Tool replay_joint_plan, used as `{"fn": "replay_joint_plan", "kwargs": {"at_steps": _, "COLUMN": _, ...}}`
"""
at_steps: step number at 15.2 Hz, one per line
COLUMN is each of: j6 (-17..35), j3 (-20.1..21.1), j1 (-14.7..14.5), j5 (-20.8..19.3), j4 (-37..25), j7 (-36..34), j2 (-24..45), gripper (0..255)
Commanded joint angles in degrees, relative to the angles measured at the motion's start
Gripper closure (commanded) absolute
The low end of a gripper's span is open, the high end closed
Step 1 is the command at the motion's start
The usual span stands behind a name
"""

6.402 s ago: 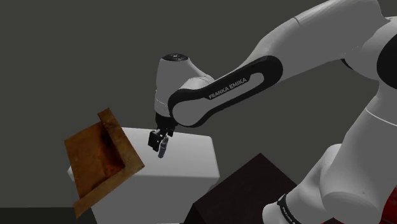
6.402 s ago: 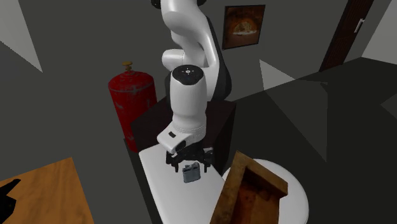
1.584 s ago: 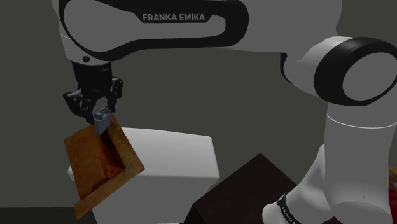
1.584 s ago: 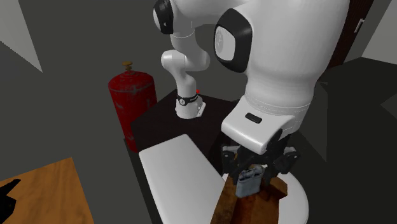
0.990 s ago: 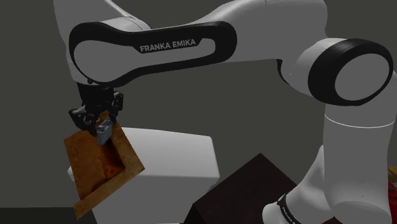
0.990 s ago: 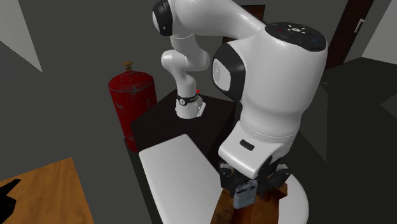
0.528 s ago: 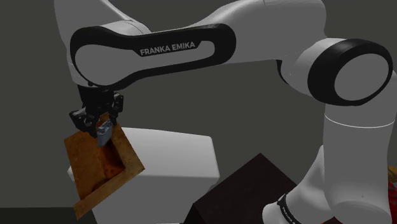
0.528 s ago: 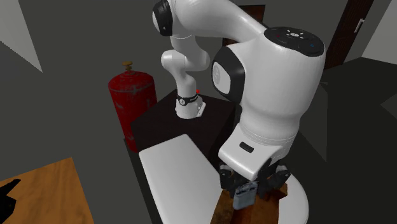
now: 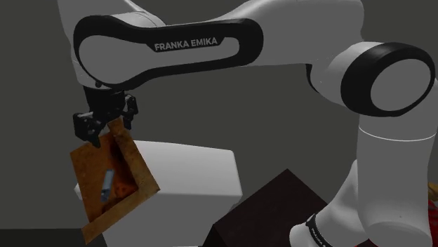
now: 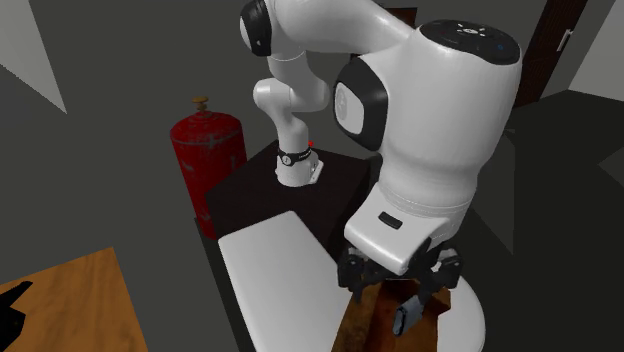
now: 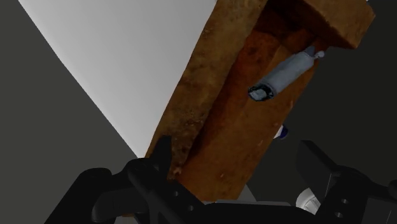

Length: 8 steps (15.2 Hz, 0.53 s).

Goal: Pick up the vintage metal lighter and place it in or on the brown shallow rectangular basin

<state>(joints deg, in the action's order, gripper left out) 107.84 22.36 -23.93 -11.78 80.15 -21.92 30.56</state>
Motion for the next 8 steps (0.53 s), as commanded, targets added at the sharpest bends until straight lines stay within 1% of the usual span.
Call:
{"fn": "replay_joint_plan", "kwargs": {"at_steps": 1, "j6": -3.04, "j3": 0.22, "j1": -0.16, "j5": 0.35, "j4": -2.3, "j7": 0.2, "j2": -0.77, "gripper": 0}}
{"fn": "replay_joint_plan", "kwargs": {"at_steps": 2, "j6": -4.49, "j3": 0.28, "j1": -0.28, "j5": 0.44, "j4": -3.65, "j7": 0.3, "j2": -0.89, "gripper": 0}}
{"fn": "replay_joint_plan", "kwargs": {"at_steps": 8, "j6": -4.49, "j3": 0.28, "j1": -0.28, "j5": 0.44, "j4": -3.65, "j7": 0.3, "j2": -0.89, "gripper": 0}}
